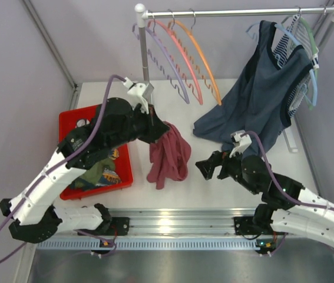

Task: Place the tank top on the hanger

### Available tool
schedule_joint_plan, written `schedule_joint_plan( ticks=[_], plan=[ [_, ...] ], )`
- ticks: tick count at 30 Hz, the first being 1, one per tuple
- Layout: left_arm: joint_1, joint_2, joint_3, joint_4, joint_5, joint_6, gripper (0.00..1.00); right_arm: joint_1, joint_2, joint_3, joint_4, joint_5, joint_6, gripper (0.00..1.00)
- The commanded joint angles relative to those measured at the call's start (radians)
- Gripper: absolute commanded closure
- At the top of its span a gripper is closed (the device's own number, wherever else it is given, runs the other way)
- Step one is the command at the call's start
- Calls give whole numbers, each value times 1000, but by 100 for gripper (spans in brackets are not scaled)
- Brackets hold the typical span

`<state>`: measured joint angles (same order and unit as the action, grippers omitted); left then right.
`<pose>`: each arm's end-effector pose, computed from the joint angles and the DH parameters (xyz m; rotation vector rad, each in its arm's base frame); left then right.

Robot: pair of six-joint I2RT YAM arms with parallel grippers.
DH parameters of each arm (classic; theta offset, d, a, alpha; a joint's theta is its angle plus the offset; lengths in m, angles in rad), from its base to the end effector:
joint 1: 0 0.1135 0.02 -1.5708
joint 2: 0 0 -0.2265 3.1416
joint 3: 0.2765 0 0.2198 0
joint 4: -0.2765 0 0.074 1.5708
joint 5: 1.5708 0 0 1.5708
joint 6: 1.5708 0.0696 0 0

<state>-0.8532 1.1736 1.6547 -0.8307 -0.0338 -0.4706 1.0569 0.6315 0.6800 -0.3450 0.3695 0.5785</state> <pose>0.1510 -0.1694 0.4242 0.3599 1.9835 -0.8401 0.1095 0.1429 0.2768 -0.1953 1.9126 0.7850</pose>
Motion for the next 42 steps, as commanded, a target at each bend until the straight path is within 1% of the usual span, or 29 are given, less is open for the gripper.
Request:
schedule_joint_plan(
  ticks=[1,3,4,8,11,12,14,15,16,17,18,20,22,24,27,29,31,32,34,35,37,38,41,42],
  plan=[
    [-89,-41,-64,226,-161,-95,100,11,-58,-5,-15,54,27,0],
    [-118,-51,-123,254,-205,-123,100,11,-81,-10,-40,72,29,0],
    [-119,-58,-145,254,-259,-132,100,11,-95,-13,-46,80,30,0],
    [-112,-72,-271,229,-372,-161,100,11,-82,-26,-75,111,41,0],
    [-74,-68,-413,212,-368,-189,97,11,-38,-42,-74,115,57,0],
    [-61,-68,-512,219,-362,-206,96,11,-24,-49,-72,117,64,0],
    [-8,-71,-622,275,-328,-218,94,11,16,-62,-55,114,73,0],
    [9,-75,-724,297,-286,-233,93,11,29,-71,-48,108,78,0],
    [28,-84,-769,320,-261,-240,89,12,49,-74,-45,109,84,0],
    [58,-89,-835,347,-243,-247,79,9,60,-77,-43,109,89,0],
    [66,-97,-858,357,-223,-252,73,9,71,-83,-42,109,96,0],
    [71,-121,-889,361,-219,-250,60,11,94,-91,-42,112,104,0],
    [72,-147,-888,363,-195,-228,56,11,111,-106,-25,112,112,0],
    [72,-161,-872,358,-172,-202,54,8,123,-122,-12,115,119,0],
    [68,-195,-851,346,-149,-186,54,3,154,-129,14,114,126,1],
    [62,-235,-843,352,-132,-180,54,-6,177,-129,35,99,126,3],
    [60,-258,-849,401,-97,-155,54,-21,204,-131,60,77,119,7],
    [59,-252,-854,418,-48,-149,54,-43,215,-131,70,62,118,8],
    [49,-201,-860,447,-8,-145,55,-75,247,-132,105,-7,121,15],
    [42,-183,-869,491,29,-143,56,-112,257,-132,112,-62,126,18],
    [8,-120,-877,542,72,-140,56,-152,283,-129,133,-108,136,25],
    [-3,-100,-883,589,77,-138,56,-156,290,-126,132,-116,142,26],
    [-20,-13,-885,646,100,-131,56,-159,315,-116,127,-124,156,29],
    [-20,30,-883,689,127,-123,56,-159,327,-114,129,-127,165,30]
  ],
)
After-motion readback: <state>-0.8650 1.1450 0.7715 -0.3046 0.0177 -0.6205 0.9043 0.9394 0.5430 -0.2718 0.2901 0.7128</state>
